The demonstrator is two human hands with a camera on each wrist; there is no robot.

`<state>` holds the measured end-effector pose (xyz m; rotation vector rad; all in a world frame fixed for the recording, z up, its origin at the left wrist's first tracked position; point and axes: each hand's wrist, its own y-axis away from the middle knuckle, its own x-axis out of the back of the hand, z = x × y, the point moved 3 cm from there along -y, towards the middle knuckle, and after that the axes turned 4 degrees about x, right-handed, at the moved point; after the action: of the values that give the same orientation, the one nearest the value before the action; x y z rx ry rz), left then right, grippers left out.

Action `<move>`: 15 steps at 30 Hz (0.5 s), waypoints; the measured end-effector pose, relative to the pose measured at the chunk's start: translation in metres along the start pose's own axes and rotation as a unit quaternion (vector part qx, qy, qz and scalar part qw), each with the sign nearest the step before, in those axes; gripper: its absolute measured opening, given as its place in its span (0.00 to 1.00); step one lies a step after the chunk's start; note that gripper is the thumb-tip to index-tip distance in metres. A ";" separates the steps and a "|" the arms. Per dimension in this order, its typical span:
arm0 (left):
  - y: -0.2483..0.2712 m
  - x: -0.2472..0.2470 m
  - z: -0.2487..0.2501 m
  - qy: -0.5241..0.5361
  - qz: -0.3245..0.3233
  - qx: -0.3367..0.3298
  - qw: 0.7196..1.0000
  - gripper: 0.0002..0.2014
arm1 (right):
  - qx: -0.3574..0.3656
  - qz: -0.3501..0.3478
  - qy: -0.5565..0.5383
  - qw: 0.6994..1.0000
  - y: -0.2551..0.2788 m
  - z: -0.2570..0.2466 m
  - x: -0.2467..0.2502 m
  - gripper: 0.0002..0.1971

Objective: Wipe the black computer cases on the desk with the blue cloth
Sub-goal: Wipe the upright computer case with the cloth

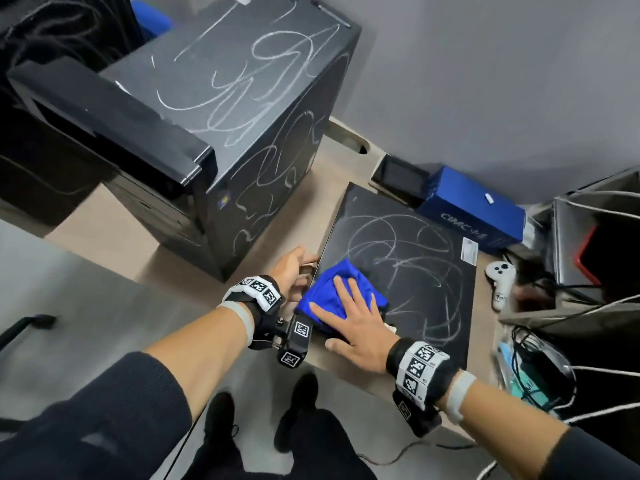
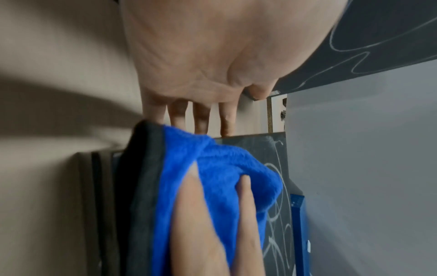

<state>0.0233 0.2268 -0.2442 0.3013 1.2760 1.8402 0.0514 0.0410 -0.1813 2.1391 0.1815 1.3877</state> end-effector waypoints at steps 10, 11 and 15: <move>0.002 -0.011 0.022 0.033 0.030 0.009 0.999 0.31 | -0.136 0.052 -0.043 0.988 -0.121 0.112 0.108 0.31; 0.000 -0.015 0.026 0.027 0.041 0.003 0.999 0.31 | -0.151 0.054 -0.057 0.985 -0.128 0.120 0.116 0.30; -0.005 -0.020 0.030 0.028 0.065 -0.001 0.997 0.32 | -0.155 0.054 -0.046 0.985 -0.117 0.109 0.108 0.33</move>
<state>0.0567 0.2321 -0.2301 0.3409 1.3194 1.9727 0.2177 0.1384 -0.1897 1.9690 -0.1787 1.2787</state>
